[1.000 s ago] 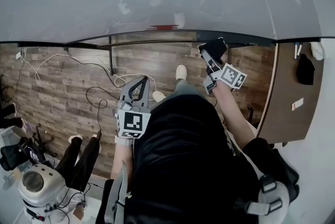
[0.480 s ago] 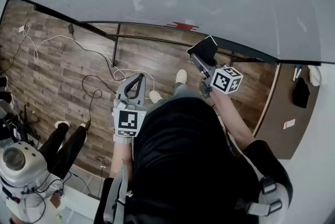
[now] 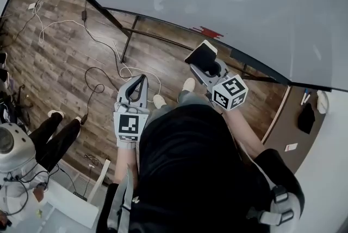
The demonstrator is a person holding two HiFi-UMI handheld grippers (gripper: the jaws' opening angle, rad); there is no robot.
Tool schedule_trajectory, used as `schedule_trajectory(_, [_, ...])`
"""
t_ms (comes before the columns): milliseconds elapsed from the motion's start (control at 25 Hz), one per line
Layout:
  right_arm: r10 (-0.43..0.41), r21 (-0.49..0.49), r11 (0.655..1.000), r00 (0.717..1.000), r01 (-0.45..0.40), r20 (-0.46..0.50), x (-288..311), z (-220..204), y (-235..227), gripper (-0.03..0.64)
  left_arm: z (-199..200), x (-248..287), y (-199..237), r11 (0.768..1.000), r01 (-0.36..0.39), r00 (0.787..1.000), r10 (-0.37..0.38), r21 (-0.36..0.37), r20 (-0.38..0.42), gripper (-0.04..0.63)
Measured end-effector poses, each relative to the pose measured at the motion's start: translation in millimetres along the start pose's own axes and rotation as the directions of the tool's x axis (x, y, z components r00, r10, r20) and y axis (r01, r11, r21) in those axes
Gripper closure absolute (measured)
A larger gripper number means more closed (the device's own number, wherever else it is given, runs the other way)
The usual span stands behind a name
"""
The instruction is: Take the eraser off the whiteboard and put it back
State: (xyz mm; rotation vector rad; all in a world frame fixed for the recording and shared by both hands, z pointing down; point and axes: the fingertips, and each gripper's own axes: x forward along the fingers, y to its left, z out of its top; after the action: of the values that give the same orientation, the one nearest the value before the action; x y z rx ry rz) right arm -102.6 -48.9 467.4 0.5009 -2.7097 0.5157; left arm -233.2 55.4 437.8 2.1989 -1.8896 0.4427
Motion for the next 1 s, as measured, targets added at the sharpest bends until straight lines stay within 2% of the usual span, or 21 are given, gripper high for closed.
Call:
schedule_trajectory(160, [0.049, -0.117, 0.992, 0.999, -0.05, -0.01, 8, 15, 32, 0.424, 0, -11, 14, 0.999, -0.039, 0.999, 0.039, -0.017, 0.016, 0.589])
schedule_trajectory(480, [0.104, -0.256, 0.961, 0.995, -0.1, 0.001, 18, 43, 71, 0.423, 8, -28, 34, 0.994, -0.091, 0.994, 0.095, -0.062, 0.061, 0.589])
schedule_trajectory(640, [0.116, -0.33, 0.938, 0.993, -0.11, -0.002, 21, 53, 81, 0.423, 8, -29, 38, 0.993, -0.101, 0.993, 0.105, -0.06, 0.061, 0.589])
schedule_trajectory(840, [0.12, -0.388, 0.915, 0.993, -0.11, 0.002, 25, 57, 91, 0.423, 15, -31, 45, 0.993, -0.108, 0.99, 0.112, -0.047, 0.08, 0.589])
schedule_trajectory(1000, [0.123, -0.395, 0.912, 0.992, -0.111, 0.006, 26, 58, 91, 0.423, 21, -29, 46, 0.994, -0.106, 0.99, 0.109, -0.034, 0.09, 0.589])
